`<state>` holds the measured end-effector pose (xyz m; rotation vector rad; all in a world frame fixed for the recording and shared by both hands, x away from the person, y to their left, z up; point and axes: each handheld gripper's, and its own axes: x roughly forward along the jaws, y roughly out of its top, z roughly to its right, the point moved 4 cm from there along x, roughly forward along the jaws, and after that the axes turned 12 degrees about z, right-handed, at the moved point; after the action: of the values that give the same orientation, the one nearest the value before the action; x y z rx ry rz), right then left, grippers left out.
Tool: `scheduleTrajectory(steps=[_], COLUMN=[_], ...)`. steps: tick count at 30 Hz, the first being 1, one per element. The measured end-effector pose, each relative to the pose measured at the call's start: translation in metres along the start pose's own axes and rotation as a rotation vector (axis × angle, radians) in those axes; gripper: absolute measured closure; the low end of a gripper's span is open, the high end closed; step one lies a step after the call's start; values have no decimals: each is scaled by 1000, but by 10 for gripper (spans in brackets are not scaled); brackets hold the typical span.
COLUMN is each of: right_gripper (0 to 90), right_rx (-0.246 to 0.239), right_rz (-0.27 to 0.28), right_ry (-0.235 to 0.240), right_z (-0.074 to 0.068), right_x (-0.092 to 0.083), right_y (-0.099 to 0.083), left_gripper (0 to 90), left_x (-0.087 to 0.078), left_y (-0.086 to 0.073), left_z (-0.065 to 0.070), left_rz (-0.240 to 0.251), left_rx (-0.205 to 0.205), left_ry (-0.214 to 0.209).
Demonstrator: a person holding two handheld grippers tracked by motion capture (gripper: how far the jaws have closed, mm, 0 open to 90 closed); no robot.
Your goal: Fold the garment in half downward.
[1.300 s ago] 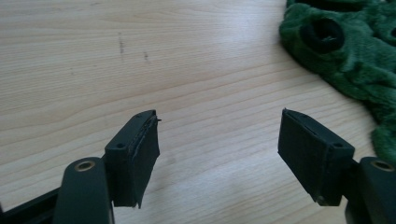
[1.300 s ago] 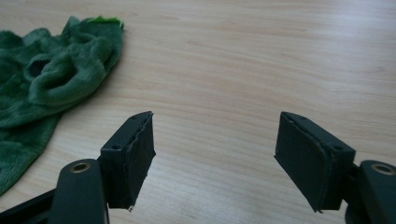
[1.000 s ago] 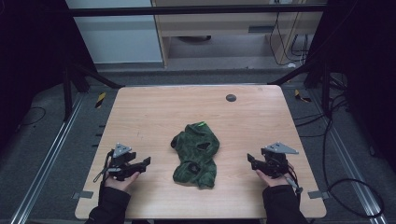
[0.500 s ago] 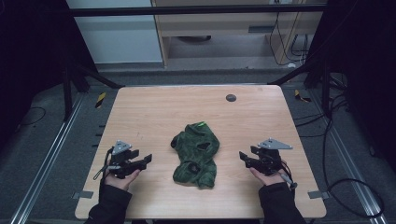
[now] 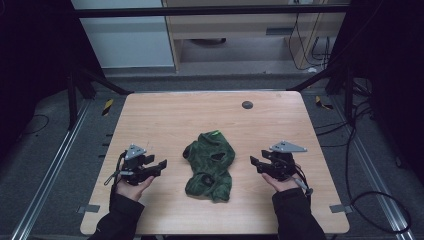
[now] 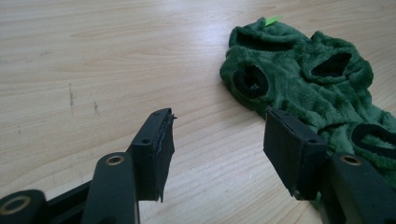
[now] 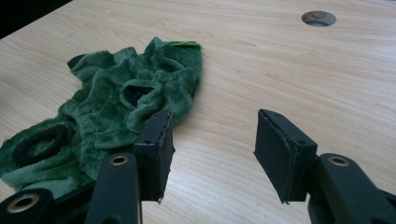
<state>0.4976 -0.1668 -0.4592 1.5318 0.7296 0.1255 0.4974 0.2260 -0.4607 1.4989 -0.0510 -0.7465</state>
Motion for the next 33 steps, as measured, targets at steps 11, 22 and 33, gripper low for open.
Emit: scheduleTrajectory(steps=[11,22,33], right_gripper=[470,469,466], right_rx=[-13,-13,-25], right_rz=[-4,-12,-22], right_ry=[21,28,39], right_z=[-7,-11,-14], right_x=[16,29,47], right_y=[15,21,23], left_gripper=[428,424,417], left_x=[12,25,43], left_y=[14,26,31], left_z=[3,6,6], left_rz=[11,14,9], left_rx=[12,39,44], left_ry=[-7,-5,-7])
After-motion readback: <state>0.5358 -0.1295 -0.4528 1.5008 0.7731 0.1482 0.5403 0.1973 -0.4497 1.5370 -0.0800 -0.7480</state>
